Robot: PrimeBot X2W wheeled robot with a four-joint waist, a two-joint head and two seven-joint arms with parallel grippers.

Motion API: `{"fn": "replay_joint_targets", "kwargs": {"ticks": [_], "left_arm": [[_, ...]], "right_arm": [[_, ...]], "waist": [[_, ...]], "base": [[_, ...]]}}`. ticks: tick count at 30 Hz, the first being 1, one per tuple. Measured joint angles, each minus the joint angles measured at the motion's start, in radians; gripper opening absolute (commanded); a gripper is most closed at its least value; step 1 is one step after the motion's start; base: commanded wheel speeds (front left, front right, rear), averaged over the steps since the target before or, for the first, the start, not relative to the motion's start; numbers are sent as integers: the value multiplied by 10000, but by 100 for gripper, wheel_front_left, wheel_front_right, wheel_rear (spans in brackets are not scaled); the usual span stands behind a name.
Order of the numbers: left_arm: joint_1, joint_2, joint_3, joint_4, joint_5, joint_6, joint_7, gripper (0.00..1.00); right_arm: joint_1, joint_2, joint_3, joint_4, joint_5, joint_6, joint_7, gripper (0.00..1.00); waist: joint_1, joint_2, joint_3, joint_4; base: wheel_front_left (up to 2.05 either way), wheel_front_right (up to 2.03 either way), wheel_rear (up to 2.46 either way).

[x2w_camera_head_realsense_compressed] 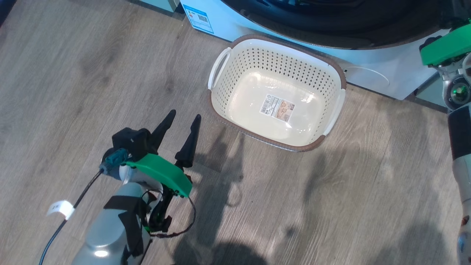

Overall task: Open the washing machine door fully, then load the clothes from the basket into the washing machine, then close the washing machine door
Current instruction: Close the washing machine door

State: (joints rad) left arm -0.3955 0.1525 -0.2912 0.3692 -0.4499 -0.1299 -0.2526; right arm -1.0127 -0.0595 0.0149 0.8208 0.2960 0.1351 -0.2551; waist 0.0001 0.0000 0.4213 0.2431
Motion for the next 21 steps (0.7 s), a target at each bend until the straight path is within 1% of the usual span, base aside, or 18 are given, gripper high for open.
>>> {"fn": "replay_joint_targets", "kwargs": {"ticks": [4,8,15,21], "left_arm": [[0,-33,4,-2,0,0,0,100],[1,-31,21,2,-2,0,0,100],[9,-23,23,54,-2,0,0,100],[68,119,144,111,-2,0,0,100]], "right_arm": [[2,4,50,-61,2,0,0,0],[7,-6,328,-272,109,-4,0,0],[260,-46,1267,-591,585,-12,-2,0],[1462,-48,2278,-857,982,-12,-2,0]], "waist": [[0,0,30,5],[0,0,-55,-20],[-1,0,-434,-70],[-1,0,-1009,-154]], "base": [[0,0,0],[0,0,0],[0,0,0],[0,0,0]]}}
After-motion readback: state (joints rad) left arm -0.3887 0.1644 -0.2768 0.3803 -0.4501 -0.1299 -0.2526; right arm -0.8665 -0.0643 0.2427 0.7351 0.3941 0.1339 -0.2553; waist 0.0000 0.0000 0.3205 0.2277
